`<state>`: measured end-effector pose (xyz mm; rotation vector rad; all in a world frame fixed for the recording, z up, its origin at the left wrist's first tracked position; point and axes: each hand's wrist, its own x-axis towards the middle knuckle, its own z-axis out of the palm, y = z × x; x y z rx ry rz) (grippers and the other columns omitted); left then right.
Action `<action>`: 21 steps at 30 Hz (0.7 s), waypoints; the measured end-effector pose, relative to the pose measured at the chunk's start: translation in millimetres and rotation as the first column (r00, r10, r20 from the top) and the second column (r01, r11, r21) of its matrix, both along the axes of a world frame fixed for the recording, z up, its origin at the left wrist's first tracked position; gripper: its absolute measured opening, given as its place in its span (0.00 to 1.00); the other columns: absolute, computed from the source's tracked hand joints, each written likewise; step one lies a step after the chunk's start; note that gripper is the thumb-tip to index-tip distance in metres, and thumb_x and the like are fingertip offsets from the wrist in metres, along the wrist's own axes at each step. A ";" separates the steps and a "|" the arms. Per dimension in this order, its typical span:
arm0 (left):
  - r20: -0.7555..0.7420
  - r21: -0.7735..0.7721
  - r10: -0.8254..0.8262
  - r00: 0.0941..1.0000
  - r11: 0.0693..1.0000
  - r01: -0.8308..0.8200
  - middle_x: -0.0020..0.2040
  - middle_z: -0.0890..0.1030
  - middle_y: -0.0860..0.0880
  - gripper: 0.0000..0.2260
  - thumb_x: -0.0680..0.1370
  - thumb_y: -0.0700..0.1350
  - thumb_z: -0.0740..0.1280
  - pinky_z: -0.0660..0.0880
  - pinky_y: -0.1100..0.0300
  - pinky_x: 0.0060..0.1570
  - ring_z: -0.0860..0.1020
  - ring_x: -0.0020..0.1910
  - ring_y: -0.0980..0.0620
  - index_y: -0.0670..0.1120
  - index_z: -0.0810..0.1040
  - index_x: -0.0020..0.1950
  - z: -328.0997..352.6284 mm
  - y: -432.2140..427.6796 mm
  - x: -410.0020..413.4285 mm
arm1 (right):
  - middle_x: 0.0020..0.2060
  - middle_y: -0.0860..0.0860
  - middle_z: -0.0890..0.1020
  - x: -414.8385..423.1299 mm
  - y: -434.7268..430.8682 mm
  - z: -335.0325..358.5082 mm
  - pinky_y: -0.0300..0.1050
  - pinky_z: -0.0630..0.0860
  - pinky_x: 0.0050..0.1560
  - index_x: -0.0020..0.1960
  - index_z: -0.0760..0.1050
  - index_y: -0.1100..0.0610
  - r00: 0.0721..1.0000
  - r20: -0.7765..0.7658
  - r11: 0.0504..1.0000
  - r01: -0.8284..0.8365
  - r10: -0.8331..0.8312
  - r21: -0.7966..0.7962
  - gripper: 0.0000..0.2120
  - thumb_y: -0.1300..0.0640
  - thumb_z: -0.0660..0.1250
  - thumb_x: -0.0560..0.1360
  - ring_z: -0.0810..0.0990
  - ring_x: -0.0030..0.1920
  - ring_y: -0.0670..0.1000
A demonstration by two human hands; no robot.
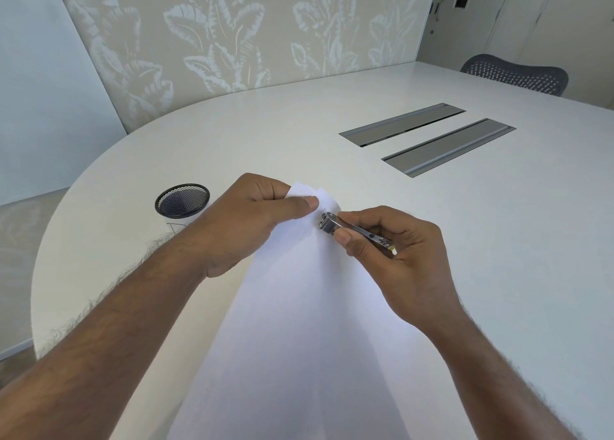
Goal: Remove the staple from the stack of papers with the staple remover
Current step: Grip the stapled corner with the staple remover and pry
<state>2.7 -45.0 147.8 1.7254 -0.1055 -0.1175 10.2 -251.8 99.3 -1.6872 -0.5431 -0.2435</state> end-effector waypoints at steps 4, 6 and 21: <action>-0.004 -0.010 0.046 0.999 0.999 -0.046 0.45 0.80 0.36 0.20 0.72 0.50 0.71 0.65 0.48 0.50 0.72 0.46 0.42 0.32 0.83 0.49 -0.6 -2.2 0.5 | 0.42 0.47 0.86 -0.8 1.8 0.1 0.29 0.74 0.44 0.50 0.85 0.59 0.999 0.053 1.000 -0.009 0.010 -0.030 0.06 0.60 0.75 0.73 0.84 0.43 0.42; -0.010 -0.009 0.067 0.998 0.998 -0.067 0.43 0.79 0.35 0.23 0.71 0.51 0.71 0.65 0.48 0.49 0.72 0.44 0.42 0.29 0.81 0.49 1.3 -2.8 0.4 | 0.43 0.47 0.86 -2.8 3.6 -0.5 0.32 0.76 0.44 0.50 0.85 0.57 0.994 0.109 0.996 -0.017 0.026 -0.084 0.07 0.58 0.74 0.72 0.84 0.45 0.44; -0.041 -0.036 0.061 0.997 0.997 -0.062 0.44 0.77 0.39 0.26 0.69 0.50 0.73 0.64 0.48 0.48 0.72 0.44 0.41 0.26 0.78 0.49 6.0 -5.3 -3.6 | 0.39 0.44 0.86 -1.7 4.7 1.8 0.33 0.74 0.42 0.49 0.85 0.55 0.996 0.073 0.999 0.049 -0.050 0.019 0.06 0.56 0.73 0.73 0.83 0.39 0.46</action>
